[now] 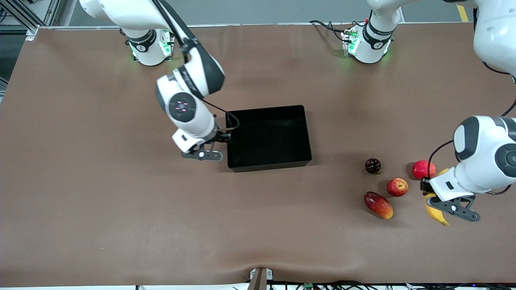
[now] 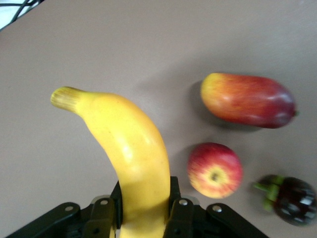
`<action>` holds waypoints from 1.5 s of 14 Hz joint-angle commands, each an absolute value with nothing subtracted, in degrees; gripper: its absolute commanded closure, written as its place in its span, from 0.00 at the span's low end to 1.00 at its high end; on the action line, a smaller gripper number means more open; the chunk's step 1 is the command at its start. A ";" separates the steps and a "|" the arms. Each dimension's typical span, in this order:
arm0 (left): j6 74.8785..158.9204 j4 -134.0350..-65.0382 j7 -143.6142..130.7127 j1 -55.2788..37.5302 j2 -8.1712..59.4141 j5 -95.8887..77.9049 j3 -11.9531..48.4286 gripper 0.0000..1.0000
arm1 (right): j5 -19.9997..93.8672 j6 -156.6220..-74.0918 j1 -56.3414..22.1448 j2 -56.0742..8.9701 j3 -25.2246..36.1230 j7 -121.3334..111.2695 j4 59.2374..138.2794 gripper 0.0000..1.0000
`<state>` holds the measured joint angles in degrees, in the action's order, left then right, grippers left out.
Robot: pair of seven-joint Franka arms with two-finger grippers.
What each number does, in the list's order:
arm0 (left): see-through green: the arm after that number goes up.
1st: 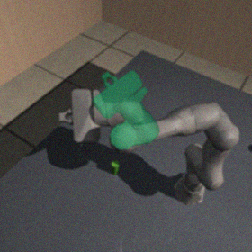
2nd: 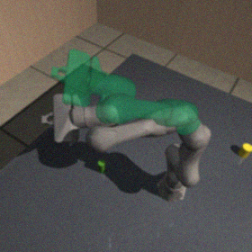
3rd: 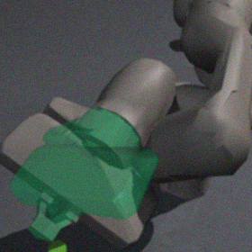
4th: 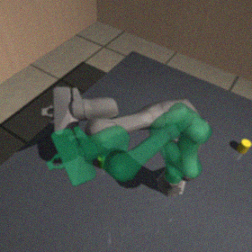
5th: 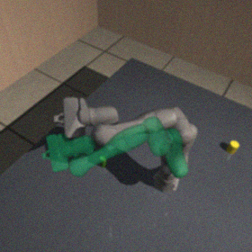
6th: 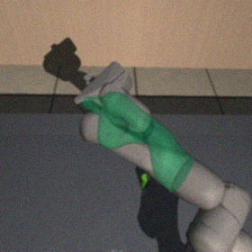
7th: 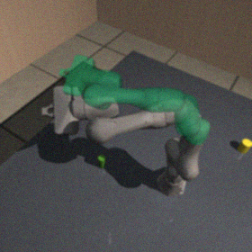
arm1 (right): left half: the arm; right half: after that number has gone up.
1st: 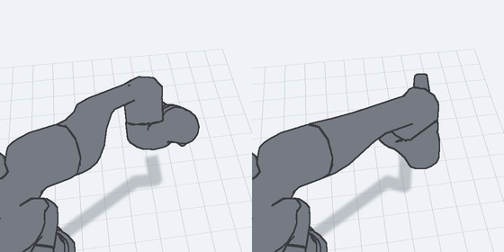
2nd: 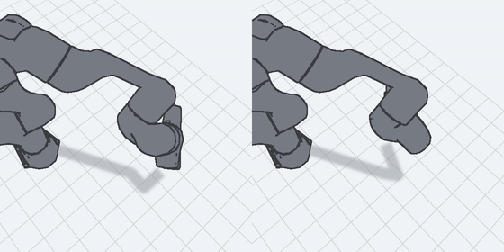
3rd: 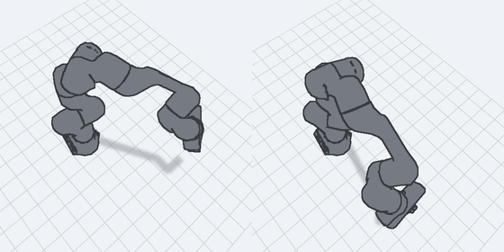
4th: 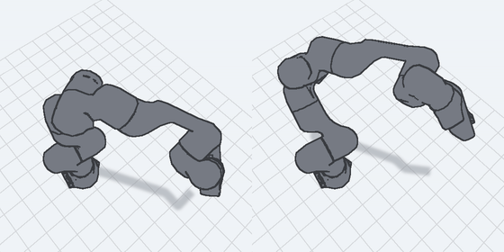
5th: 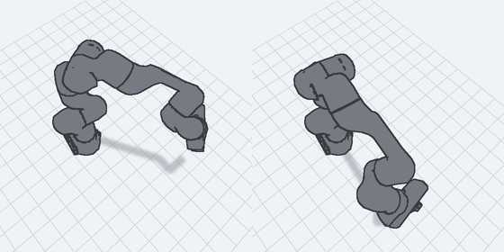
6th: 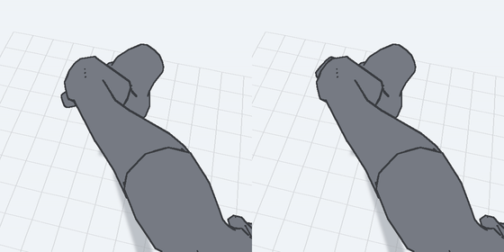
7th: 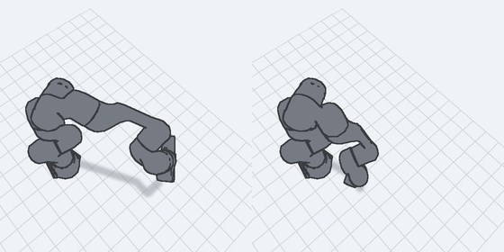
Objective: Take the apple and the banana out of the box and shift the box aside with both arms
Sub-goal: 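Lower the banana beside the fruits while the right gripper reaches the tray, then grip the tray rim with the right gripper and slide it away from fruits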
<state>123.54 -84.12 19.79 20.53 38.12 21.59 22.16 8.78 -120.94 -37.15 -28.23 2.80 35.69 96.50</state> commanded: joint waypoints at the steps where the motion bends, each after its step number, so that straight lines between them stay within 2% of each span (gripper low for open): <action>1: 128.04 -83.15 25.55 20.48 41.91 22.41 22.24 1.00 | 9.14 -124.18 -39.20 -30.67 3.60 37.35 97.38 0.35; 2: 129.10 -82.80 28.80 20.48 43.14 23.37 21.45 1.00 | 9.14 -124.80 -39.29 -30.76 3.60 37.70 98.08 0.46; 3: 130.94 -81.92 32.13 20.48 44.46 23.55 20.49 1.00 | 9.05 -125.67 -39.29 -31.02 3.69 37.71 98.96 0.50; 4: 132.52 -81.39 35.74 20.48 45.95 23.55 20.04 1.00 | 9.05 -127.95 -39.37 -31.29 3.60 37.79 100.44 0.72; 5: 134.89 -80.52 39.51 20.48 47.62 23.47 19.69 1.00 | 9.14 -130.49 -39.37 -31.29 3.60 37.88 102.03 1.00; 8: 138.07 -80.24 41.84 20.57 50.27 22.77 18.81 1.00 | 9.14 -129.39 -38.59 -30.24 3.69 38.58 102.31 1.00; 12: 138.08 -80.59 40.17 20.57 51.68 17.60 18.72 1.00 | 9.14 -120.34 -34.47 -24.63 4.04 38.50 101.77 1.00; 13: 138.08 -80.60 40.08 20.57 51.59 16.80 18.72 0.84 | 9.05 -117.28 -32.54 -22.17 4.30 38.06 102.21 1.00; 14: 138.08 -80.60 39.12 20.57 51.50 16.70 18.72 0.35 | 8.01 -113.24 -29.56 -20.15 4.48 36.93 102.13 1.00; 15: 138.08 -80.60 37.11 20.65 51.33 16.70 18.72 0.00 | 6.00 -109.98 -26.49 -18.13 4.57 32.56 102.22 1.00; 17: 137.29 -80.60 35.16 20.83 49.93 16.61 18.81 0.00 | 5.71 -106.10 -17.53 -15.74 4.57 21.23 102.22 1.00; 21: 131.15 -80.60 26.31 20.66 43.27 16.52 19.34 0.00 | 4.92 -108.00 -4.77 -15.73 4.66 5.40 104.75 1.00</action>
